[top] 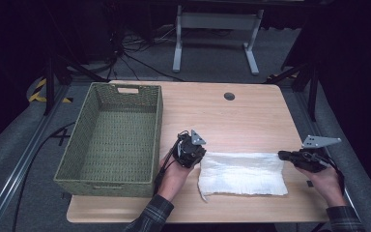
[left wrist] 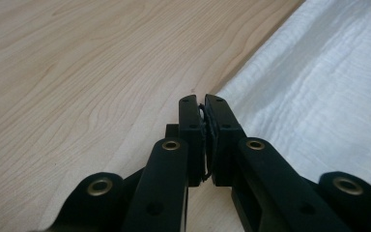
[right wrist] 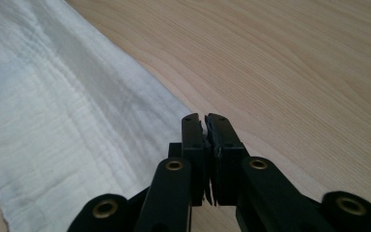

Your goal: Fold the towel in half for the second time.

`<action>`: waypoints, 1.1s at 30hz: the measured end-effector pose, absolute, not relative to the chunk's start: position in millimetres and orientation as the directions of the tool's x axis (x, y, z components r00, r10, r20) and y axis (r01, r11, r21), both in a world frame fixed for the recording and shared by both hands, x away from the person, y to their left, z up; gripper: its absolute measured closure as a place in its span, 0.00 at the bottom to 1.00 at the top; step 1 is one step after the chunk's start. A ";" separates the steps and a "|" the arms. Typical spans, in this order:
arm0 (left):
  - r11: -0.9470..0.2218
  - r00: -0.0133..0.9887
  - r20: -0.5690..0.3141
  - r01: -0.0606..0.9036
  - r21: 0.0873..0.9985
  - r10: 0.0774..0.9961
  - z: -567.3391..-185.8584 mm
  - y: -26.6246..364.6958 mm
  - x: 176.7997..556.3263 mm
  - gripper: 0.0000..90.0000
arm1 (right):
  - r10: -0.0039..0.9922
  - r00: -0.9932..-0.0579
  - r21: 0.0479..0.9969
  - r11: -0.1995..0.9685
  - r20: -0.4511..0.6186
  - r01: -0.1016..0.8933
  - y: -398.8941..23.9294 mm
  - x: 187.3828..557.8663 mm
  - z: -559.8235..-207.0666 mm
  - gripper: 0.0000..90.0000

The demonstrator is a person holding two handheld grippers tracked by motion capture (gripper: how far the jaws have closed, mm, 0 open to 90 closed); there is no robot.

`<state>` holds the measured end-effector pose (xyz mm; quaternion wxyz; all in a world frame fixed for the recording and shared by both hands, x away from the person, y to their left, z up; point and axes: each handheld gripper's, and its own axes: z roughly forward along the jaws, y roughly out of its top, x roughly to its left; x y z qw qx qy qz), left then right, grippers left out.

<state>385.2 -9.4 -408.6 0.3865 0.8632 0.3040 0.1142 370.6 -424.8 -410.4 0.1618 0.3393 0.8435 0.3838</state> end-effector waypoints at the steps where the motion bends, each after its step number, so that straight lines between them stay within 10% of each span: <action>1: -0.523 0.792 -0.033 0.433 0.735 0.609 -407.5 -9.4 382.6 0.96 | 0.694 -0.720 0.759 0.477 -0.016 0.443 -425.2 367.7 -409.4 0.97; 33: -0.583 0.867 -0.028 0.357 0.730 0.497 -412.7 -3.3 319.2 0.96 | 0.660 -0.751 0.759 0.477 0.023 0.443 -430.8 308.3 -417.1 0.96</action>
